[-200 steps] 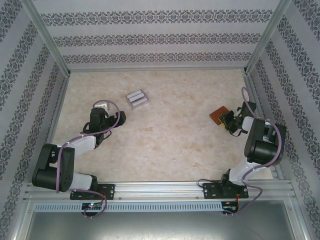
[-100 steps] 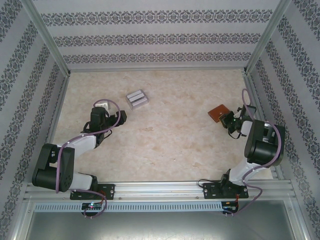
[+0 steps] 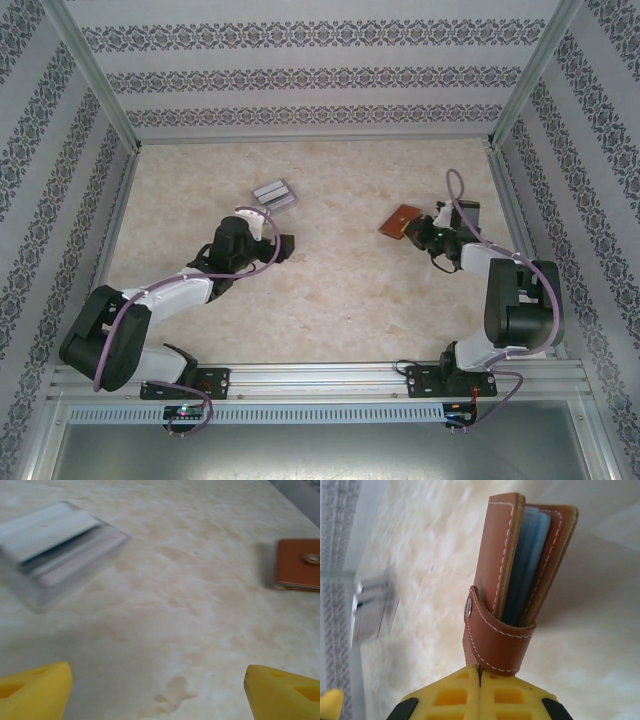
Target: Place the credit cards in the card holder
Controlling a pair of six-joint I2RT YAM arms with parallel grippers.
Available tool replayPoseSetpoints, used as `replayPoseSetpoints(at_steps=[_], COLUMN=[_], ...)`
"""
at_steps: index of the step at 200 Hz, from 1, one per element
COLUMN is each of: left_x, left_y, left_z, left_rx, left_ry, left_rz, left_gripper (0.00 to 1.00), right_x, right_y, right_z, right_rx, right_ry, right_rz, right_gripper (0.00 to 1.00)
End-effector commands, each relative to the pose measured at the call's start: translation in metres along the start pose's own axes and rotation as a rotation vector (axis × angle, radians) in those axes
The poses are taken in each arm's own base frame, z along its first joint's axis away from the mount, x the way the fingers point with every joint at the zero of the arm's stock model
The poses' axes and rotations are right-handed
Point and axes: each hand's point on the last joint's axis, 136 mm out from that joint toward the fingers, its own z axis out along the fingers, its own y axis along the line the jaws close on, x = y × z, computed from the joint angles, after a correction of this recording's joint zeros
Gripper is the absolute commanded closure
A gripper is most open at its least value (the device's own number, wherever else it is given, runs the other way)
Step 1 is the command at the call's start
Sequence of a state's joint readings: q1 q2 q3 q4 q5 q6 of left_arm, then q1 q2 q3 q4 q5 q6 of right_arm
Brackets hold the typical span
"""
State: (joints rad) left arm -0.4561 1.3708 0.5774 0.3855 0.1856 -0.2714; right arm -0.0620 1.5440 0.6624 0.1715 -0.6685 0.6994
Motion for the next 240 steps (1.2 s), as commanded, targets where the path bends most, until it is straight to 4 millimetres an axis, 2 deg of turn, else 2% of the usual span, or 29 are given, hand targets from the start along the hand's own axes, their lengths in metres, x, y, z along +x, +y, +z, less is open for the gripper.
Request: replayPoseSetpoints(at_steps=[1,26,41,54,70,86,101,129,159,240], left_x=[0.0,0.022,0.031,0.037,0.045,0.052,0.057,0.053,0.053,0.061], left_y=[-0.027,-0.052,-0.068,-0.082,-0.095,-0.101,-0.109,-0.105,-0.102,-0.099], left_z=[0.009,0.012,0.011,0.009,0.008,0.01,0.011,0.013,0.022,0.028], left_rx=[0.073,0.094,0.115,0.143,0.172,0.214,0.264,0.223,0.198,0.185], left_ry=[0.011,0.05,0.059,0.07,0.073,0.097,0.128,0.129,0.174,0.217], left_rz=[0.073,0.18,0.277,0.376,0.479,0.51,0.532,0.544,0.573,0.627], left_gripper=[0.1,0.11,0.14,0.19,0.2,0.21,0.23,0.25,0.36,0.4], right_x=[0.032,0.072,0.09,0.098,0.107,0.114,0.115,0.118,0.126,0.144], right_y=[0.028,0.052,0.062,0.066,0.077,0.094,0.1,0.107,0.108,0.119], right_z=[0.007,0.023,0.029,0.033,0.035,0.035,0.032,0.026,0.027,0.04], right_rx=[-0.074,-0.126,-0.153,-0.155,-0.179,-0.231,-0.238,-0.239,-0.238,-0.224], right_ry=[0.113,0.249,0.316,0.351,0.406,0.468,0.485,0.513,0.552,0.633], right_rz=[-0.079,-0.113,-0.099,-0.051,0.006,0.052,0.083,0.104,0.132,0.165], right_gripper=[1.0,1.0,1.0,1.0,1.0,1.0,1.0,1.0,1.0,1.0])
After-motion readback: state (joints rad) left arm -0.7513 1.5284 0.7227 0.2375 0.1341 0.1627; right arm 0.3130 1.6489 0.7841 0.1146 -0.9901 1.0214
